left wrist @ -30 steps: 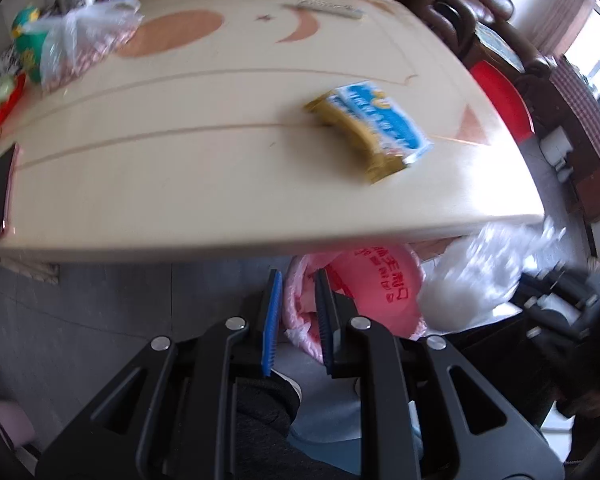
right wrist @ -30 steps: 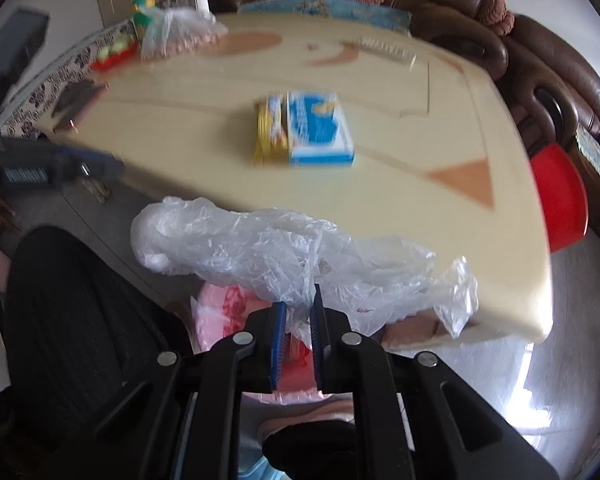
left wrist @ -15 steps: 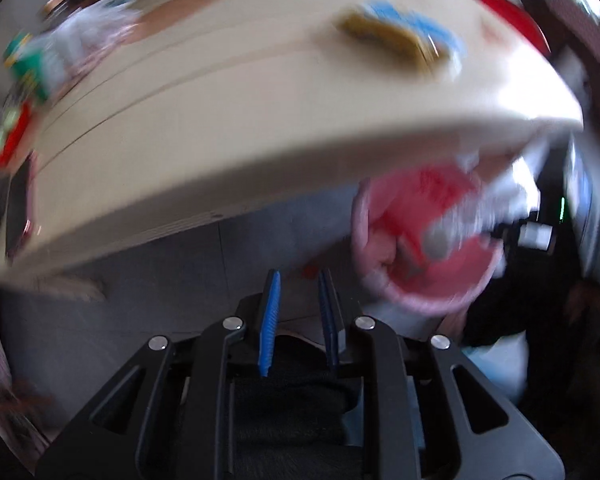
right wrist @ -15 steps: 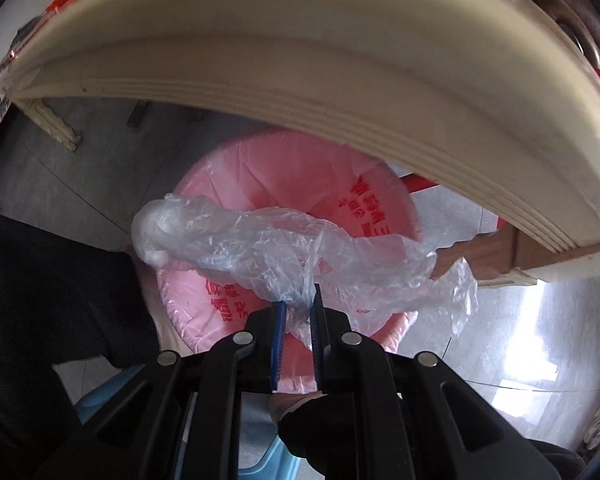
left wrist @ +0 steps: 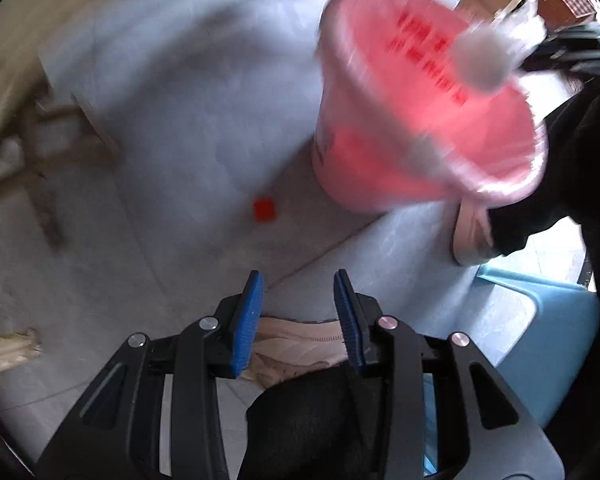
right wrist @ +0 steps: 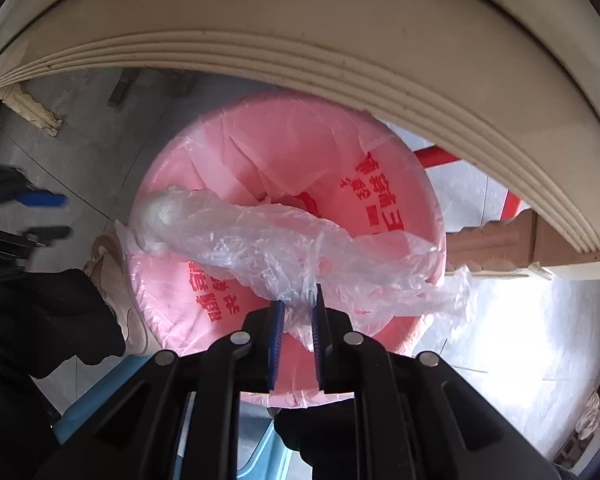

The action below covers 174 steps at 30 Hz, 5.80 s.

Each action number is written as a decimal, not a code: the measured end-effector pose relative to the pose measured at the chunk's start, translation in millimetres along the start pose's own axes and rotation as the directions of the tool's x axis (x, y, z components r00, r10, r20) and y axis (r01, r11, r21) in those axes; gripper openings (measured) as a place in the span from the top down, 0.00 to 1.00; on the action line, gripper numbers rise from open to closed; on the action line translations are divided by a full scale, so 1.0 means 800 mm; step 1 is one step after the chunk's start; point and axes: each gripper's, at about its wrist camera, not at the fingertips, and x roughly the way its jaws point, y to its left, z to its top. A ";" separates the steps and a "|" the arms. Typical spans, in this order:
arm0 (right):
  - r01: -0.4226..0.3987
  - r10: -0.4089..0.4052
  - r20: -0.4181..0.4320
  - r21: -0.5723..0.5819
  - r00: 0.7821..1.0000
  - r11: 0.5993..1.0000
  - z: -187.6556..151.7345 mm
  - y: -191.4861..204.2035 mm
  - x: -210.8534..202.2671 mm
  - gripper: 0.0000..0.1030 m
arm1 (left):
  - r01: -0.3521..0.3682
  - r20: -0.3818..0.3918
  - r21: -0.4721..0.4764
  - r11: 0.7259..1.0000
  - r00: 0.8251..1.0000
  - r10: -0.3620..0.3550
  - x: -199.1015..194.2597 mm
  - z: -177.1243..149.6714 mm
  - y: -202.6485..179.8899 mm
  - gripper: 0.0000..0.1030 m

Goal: Collect trash

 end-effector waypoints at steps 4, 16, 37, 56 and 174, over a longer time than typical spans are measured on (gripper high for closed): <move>-0.028 0.029 -0.025 0.040 0.999 0.999 0.003 -0.004 0.009 0.87 | -0.019 -0.063 0.060 0.998 0.998 0.023 0.063 0.011 0.007 0.64; -0.002 0.002 -0.088 0.004 0.996 1.000 0.009 0.009 0.051 0.87 | 0.049 -0.069 -0.144 0.988 0.996 -0.059 0.185 0.050 0.064 0.64; -0.027 0.030 -0.089 0.042 0.996 0.999 0.021 0.001 0.064 0.68 | 0.143 -0.086 -0.299 0.944 0.981 -0.176 0.256 0.068 0.068 0.57; -0.054 0.061 -0.121 0.060 0.991 0.997 0.022 -0.001 0.078 0.68 | 0.102 -0.101 -0.284 0.953 0.986 -0.135 0.284 0.088 0.076 0.51; -0.200 0.129 0.412 0.134 0.902 0.971 -0.032 -0.082 -0.177 0.35 | -0.061 0.357 -0.337 0.940 0.915 0.187 -0.270 0.117 -0.161 0.35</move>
